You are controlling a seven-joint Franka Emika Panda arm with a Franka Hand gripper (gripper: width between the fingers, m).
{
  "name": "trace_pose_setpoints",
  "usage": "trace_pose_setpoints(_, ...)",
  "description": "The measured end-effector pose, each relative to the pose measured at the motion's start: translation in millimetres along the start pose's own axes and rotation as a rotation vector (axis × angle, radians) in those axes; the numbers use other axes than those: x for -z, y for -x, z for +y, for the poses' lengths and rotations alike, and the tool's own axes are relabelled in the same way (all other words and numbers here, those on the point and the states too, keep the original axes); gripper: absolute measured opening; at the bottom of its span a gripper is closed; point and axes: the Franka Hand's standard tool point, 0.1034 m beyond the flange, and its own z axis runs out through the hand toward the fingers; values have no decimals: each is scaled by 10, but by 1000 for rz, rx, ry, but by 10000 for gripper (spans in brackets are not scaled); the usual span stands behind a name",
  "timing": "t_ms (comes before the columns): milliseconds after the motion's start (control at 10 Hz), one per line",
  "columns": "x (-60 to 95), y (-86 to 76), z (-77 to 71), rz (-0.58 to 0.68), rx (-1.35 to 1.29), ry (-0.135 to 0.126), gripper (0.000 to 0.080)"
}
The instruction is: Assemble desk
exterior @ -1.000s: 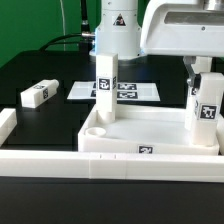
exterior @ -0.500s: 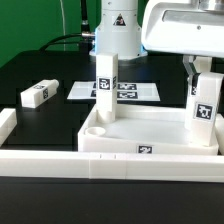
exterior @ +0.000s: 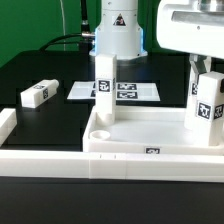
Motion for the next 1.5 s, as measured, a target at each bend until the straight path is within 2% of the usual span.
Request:
trace_pose_setpoints(700, -3, 23, -51, -46, -677, -31, 290)
trace_pose_setpoints(1100, -9, 30, -55, -56, -858, -29, 290)
trace_pose_setpoints(1200, -9, 30, -56, -56, -824, -30, 386)
trace_pose_setpoints(1300, -8, 33, -42, -59, -786, -19, 526)
trace_pose_setpoints(1400, 4, 27, -27, -65, -756, -5, 614)
trace_pose_setpoints(1500, 8, 21, -43, -60, -680, -16, 614)
